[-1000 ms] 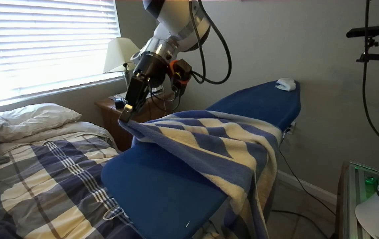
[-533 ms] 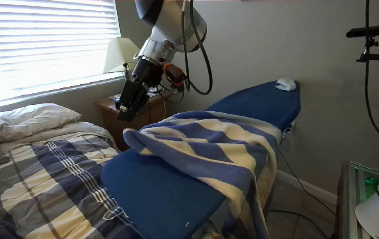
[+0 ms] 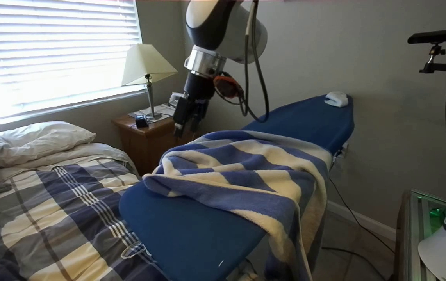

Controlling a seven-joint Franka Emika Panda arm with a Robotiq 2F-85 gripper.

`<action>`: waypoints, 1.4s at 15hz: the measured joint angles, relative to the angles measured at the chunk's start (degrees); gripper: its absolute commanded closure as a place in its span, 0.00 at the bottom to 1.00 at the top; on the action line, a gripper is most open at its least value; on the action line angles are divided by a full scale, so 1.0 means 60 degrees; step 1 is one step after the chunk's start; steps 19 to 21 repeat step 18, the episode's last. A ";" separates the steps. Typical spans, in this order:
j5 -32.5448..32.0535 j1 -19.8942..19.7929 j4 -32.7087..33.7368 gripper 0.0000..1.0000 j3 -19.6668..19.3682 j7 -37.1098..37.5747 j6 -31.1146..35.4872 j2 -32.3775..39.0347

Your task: Unfold the towel

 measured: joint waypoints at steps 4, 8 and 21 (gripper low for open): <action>-0.1984 -0.0287 -0.1863 0.00 -0.0720 0.1558 0.0682 -0.1488; -0.3973 -0.0842 -0.3399 0.00 -0.1434 0.3450 0.0818 -0.3253; -0.5308 -0.1931 -0.4431 0.00 -0.1914 0.4721 0.0733 -0.5811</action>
